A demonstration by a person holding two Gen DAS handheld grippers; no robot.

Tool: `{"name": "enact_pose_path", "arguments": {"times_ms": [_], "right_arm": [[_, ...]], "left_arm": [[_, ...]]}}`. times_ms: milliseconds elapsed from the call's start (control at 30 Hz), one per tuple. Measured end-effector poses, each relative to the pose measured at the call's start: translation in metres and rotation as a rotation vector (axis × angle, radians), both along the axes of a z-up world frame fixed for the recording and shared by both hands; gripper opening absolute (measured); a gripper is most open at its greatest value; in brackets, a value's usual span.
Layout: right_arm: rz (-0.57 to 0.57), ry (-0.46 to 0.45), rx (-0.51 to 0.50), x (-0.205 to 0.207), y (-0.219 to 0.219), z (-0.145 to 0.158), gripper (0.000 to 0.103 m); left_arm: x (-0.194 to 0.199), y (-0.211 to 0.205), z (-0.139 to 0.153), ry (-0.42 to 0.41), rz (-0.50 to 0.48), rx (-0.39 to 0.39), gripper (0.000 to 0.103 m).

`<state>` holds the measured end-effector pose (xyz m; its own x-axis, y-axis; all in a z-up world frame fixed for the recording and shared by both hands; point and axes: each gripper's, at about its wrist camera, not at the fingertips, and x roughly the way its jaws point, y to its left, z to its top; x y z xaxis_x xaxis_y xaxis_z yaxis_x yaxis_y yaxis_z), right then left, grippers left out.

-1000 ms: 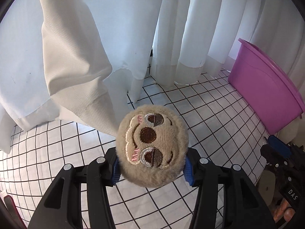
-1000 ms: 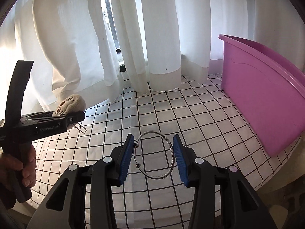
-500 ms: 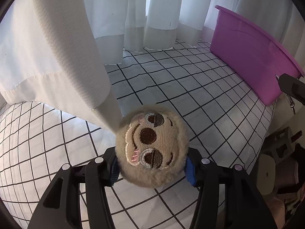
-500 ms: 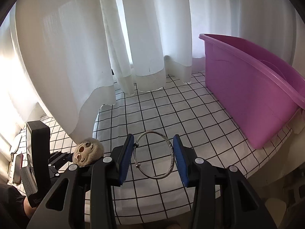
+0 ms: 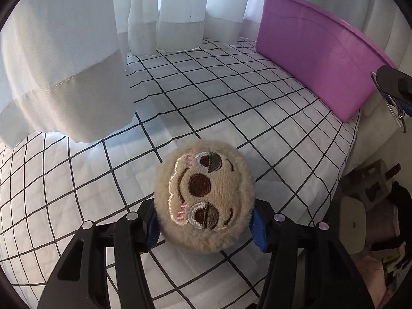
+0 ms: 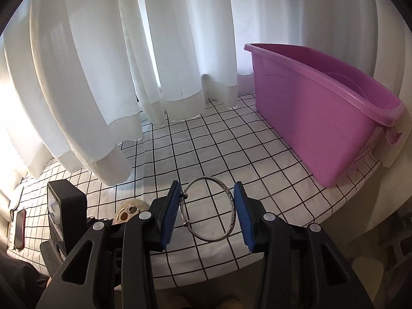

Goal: Organize jewelry
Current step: 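Carry the sloth toy in the left tool while the right tool carries the bangle to the tub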

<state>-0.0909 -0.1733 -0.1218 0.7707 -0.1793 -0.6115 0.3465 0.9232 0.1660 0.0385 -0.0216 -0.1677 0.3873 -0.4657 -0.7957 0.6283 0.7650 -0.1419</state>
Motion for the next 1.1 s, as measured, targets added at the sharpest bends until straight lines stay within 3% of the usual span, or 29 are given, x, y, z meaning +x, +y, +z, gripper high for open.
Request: {"name": "enact_pose_path", "arguments": {"times_ms": [267, 533, 867, 1100], "right_arm": [[-0.042, -0.051, -0.019, -0.017, -0.011, 0.027, 0.041], [-0.069, -0.111, -0.001, -0.029, -0.054, 0.057, 0.041], [0.029, -0.158, -0.013, -0.028, -0.145, 0.102, 0.041], [0.048, -0.171, -0.006, -0.027, -0.232, 0.121, 0.041]], "left_arm": [[-0.005, -0.023, 0.056, -0.087, -0.061, -0.053, 0.054], [-0.002, -0.058, 0.128, -0.152, -0.108, -0.109, 0.054], [0.005, -0.131, 0.196, -0.171, -0.078, -0.139, 0.054], [0.01, -0.208, 0.223, -0.208, -0.065, -0.144, 0.054]]}}
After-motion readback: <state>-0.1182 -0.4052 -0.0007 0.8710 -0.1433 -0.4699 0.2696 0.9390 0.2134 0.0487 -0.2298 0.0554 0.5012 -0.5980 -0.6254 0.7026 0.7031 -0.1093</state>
